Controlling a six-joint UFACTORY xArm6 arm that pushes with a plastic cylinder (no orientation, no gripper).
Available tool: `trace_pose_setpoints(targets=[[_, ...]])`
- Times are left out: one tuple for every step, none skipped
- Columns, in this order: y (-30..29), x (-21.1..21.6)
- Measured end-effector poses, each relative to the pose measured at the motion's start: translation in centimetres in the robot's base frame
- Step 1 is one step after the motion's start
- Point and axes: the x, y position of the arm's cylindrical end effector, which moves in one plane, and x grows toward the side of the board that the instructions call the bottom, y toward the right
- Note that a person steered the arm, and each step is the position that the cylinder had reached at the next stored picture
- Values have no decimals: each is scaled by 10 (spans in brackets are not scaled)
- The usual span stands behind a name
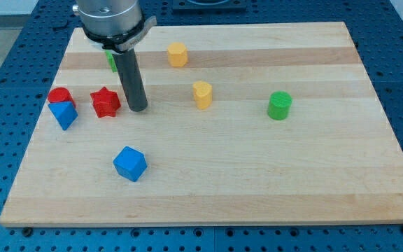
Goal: Move red star to blue triangle
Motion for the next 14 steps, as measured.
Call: trace_pose_setpoints(targets=[[-15,-6],[-28,-10],[-40,-13],[-49,-18],[-53,-18],[-54,-18],[-22,-11],[-1,-8],[-6,-8],[-17,-8],[-25,-7],[-34,-7],[-45,-7],[-55,-7]])
